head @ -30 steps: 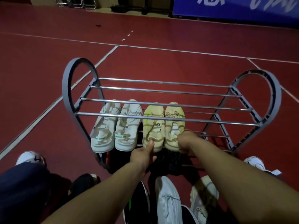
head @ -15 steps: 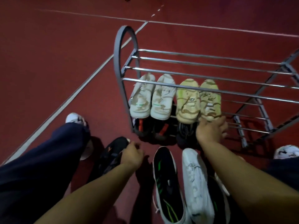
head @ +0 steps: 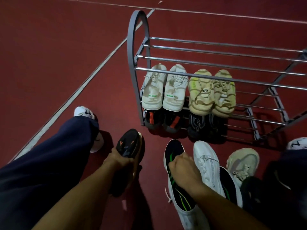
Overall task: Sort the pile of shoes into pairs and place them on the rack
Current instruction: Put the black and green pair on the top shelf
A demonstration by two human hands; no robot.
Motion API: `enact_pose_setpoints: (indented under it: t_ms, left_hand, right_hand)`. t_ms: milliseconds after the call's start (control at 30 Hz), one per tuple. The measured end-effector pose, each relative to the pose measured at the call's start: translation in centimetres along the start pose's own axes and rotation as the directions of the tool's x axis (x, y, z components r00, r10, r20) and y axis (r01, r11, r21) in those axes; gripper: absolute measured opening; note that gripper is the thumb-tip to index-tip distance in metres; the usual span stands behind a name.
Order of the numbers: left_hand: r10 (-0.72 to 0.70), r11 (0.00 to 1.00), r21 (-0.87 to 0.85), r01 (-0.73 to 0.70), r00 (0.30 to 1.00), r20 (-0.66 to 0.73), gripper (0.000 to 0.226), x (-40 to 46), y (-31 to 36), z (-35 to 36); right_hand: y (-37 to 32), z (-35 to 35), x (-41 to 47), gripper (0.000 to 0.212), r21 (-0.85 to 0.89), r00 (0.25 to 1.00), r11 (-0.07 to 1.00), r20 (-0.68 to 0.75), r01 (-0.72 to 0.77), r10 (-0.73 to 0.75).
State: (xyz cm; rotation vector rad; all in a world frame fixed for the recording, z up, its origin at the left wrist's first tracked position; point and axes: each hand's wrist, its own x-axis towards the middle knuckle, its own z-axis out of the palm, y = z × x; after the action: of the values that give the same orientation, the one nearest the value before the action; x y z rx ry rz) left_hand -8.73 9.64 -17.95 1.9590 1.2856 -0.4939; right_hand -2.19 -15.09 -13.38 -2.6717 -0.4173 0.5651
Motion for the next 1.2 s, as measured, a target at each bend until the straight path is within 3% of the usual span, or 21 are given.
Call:
enact_pose_setpoints:
  t_ms: [67,167,200,267,333,367,433,500,567,633,700,800,867,967,1033,1200]
  left_hand:
    - [0.031,0.984,-0.175,-0.023,0.999,0.045,0.108,-0.7,0.5,0.7]
    - [0.126,0.934,-0.347,-0.082,0.986,0.106,0.072,-1.6,1.3,2.8]
    - [0.172,0.916,-0.384,-0.113,0.978,0.121,0.071,-1.6,1.6,3.6]
    - [0.199,0.917,-0.374,-0.14,0.973,0.122,0.098,-2.0,2.4,5.3]
    - [0.128,0.991,-0.058,-0.124,0.989,0.075,0.122,-3.6,3.7,6.6]
    - [0.138,0.973,0.19,-0.13,0.99,-0.032,0.118,-4.5,4.4,6.9]
    - [0.386,0.824,0.509,-0.248,0.904,-0.184,0.087,-6.4,5.9,7.7]
    - [0.58,0.676,0.598,-0.43,0.812,-0.071,0.05,-7.3,7.3,9.0]
    - [0.501,0.741,0.466,-0.483,0.86,0.096,0.036,-8.1,8.3,10.7]
    - [0.329,0.846,0.373,-0.381,0.924,0.196,0.055,-9.3,8.4,12.9]
    - [0.206,0.909,0.319,-0.268,0.955,0.215,0.078,-10.2,8.0,15.2]
    - [0.155,0.974,0.136,-0.181,0.971,0.184,0.085,-10.0,7.2,18.5]
    - [0.152,0.97,0.168,-0.174,0.979,0.139,0.064,-9.8,7.7,18.6]
    - [0.114,0.962,0.225,-0.154,0.977,0.18,0.047,-8.5,7.7,16.8]
    - [0.151,0.914,0.343,-0.217,0.966,0.208,0.046,-7.5,7.4,16.2]
    - [0.167,0.912,0.332,-0.241,0.957,0.236,0.053,-7.9,8.2,13.5]
  right_hand:
    - [1.1,-0.7,-0.3,0.03,-0.014,0.995,0.998,0.083,-0.062,0.063]
    - [3.8,-0.5,-0.2,0.032,-0.076,0.978,0.987,0.144,-0.143,0.152]
    - [4.6,-0.3,-0.4,0.037,-0.057,0.968,0.983,0.172,-0.174,0.181]
    - [5.6,0.2,-0.6,0.045,-0.007,0.945,0.983,0.276,-0.182,0.176]
    - [6.4,0.6,-1.0,0.043,-0.021,0.936,0.988,0.32,-0.151,0.15]
    - [6.5,0.7,-1.2,0.04,-0.027,0.947,0.991,0.293,-0.131,0.133]
    - [7.0,0.8,-1.4,0.037,-0.022,0.962,0.994,0.251,-0.107,0.109]
    - [7.3,0.5,-1.6,0.036,-0.016,0.963,0.995,0.253,-0.096,0.096]
    - [7.5,0.0,-1.9,0.03,-0.011,0.981,0.997,0.179,-0.075,0.075]
    - [7.9,-0.9,-2.2,0.029,-0.03,0.994,0.994,0.027,-0.103,0.104]
    - [8.6,-1.7,-2.4,0.033,-0.045,0.97,0.974,-0.12,-0.22,0.214]
    - [10.4,-2.6,-2.8,0.041,-0.053,0.86,0.883,-0.263,-0.466,0.438]
    - [12.3,-3.2,-3.1,0.05,0.029,0.772,0.787,-0.176,-0.616,0.611]
    - [14.8,-3.4,-2.2,0.061,0.115,0.696,0.686,0.123,-0.718,0.707]
    - [15.8,-3.6,-2.2,0.064,0.157,0.71,0.693,0.207,-0.704,0.673]
    - [15.0,-4.4,-2.7,0.036,0.103,0.877,0.886,0.232,-0.452,0.42]
